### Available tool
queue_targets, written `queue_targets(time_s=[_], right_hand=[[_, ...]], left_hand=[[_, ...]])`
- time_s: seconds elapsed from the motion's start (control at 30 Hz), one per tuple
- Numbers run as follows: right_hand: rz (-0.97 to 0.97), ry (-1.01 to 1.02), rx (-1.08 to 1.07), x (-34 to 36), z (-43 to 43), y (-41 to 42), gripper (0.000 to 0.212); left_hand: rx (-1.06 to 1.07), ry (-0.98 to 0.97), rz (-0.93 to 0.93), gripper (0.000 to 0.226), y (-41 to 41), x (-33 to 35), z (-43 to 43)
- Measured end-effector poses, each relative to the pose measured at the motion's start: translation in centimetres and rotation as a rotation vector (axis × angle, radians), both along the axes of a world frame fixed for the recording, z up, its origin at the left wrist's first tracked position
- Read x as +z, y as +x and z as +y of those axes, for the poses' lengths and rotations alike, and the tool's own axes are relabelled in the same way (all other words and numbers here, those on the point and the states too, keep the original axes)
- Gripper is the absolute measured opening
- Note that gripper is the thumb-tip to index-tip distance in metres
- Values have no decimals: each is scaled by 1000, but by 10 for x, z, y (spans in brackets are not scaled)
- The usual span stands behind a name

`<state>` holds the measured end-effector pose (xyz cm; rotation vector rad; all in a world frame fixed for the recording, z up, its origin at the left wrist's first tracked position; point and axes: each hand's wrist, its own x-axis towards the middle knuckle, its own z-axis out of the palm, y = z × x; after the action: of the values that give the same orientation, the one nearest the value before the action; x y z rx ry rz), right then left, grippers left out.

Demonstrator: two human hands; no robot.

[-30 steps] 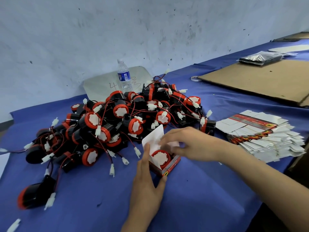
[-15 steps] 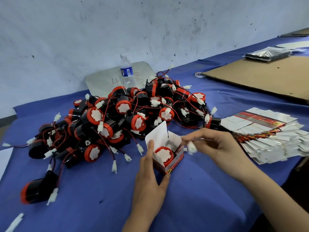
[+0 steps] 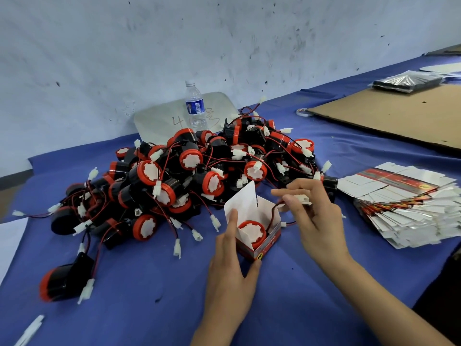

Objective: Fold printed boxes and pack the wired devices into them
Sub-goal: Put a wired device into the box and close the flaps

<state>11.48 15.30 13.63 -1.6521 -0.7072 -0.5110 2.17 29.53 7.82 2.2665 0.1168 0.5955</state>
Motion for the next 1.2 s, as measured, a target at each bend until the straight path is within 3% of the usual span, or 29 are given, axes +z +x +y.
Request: queue_targets(time_s=[0.1, 0.2, 0.33, 0.57, 0.7, 0.87, 0.97, 1.1, 1.2], right_hand=[[25, 13, 0, -2, 9, -5, 10], [44, -181, 39, -5, 19, -6, 13], [-312, -632, -178, -14, 28, -5, 4], [-131, -960, -207, -20, 21, 2, 20], [-138, -1063, -128, -8, 21, 13, 14], [-56, -900, 66, 1, 19, 21, 34], [89, -691, 160, -11, 11, 12, 26], [285, -366, 206, -28, 3, -2, 31], [294, -225, 248, -33, 2, -9, 33]], left_hand=[[-6, -7, -2, 98, 0, -2, 1], [-6, -2, -9, 99, 0, -4, 1], [5, -9, -3, 100, 1, -5, 2], [27, -23, 17, 100, 2, -5, 1], [0, -14, 26, 98, 1, -4, 0], [-3, 20, 24, 103, 2, -5, 1], [15, 13, 2, 102, 2, -6, 3], [31, -3, -1, 102, 2, -8, 3], [30, -4, -9, 102, 3, -9, 4]])
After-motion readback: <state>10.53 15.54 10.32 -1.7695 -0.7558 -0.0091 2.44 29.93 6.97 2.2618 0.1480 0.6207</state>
